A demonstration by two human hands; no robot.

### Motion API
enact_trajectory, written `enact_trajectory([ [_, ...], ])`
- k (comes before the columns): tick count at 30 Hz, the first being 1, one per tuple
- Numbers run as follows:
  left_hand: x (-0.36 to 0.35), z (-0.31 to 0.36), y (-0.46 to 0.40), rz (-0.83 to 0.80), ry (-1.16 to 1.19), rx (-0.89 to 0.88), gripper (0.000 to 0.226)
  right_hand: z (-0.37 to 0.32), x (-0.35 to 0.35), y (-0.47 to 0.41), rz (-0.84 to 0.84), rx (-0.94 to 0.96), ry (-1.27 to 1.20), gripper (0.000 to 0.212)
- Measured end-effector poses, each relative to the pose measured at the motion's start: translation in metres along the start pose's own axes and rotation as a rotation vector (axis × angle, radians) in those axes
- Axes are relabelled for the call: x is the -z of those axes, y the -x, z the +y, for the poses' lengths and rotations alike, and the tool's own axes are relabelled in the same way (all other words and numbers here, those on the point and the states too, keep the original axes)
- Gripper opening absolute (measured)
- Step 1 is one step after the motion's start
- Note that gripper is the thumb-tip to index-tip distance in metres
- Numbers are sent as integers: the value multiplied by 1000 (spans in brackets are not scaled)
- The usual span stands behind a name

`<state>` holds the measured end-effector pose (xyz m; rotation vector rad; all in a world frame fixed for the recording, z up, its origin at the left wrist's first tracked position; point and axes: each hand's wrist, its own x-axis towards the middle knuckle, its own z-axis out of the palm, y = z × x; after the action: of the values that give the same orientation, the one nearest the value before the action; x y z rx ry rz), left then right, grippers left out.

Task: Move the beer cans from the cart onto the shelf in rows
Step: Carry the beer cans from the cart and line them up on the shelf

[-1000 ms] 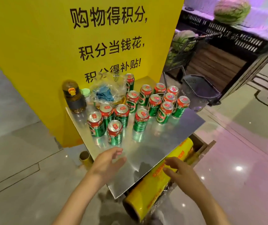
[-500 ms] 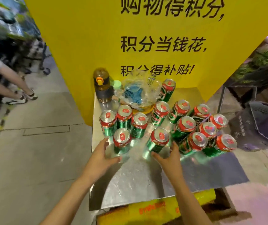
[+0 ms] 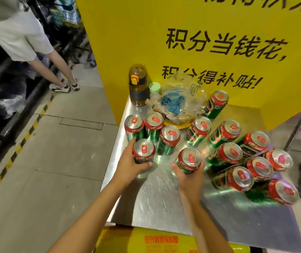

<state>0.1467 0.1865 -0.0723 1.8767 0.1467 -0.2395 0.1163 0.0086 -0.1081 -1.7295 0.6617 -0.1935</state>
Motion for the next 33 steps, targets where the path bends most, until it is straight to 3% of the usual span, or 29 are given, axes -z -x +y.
enact_trajectory([
  [4,0,5,-1,23,-52,-20,59,-4,4,0,-29,9,23,61],
  [10,19,-8,28,85,108,62,69,-29,12,27,-172,88,-17,59],
  [13,52,-10,53,136,201,110,67,-54,-1,55,-282,91,-77,72],
  [19,165,-24,130,282,322,108,65,-90,-70,140,-609,186,-145,65],
  [27,339,-81,276,781,261,165,64,-114,-212,280,-967,261,-3,69],
  [31,401,-113,348,1026,272,253,67,-118,-279,355,-1173,281,3,61],
  [33,424,-125,381,1138,278,281,66,-119,-307,391,-1275,287,-1,67],
])
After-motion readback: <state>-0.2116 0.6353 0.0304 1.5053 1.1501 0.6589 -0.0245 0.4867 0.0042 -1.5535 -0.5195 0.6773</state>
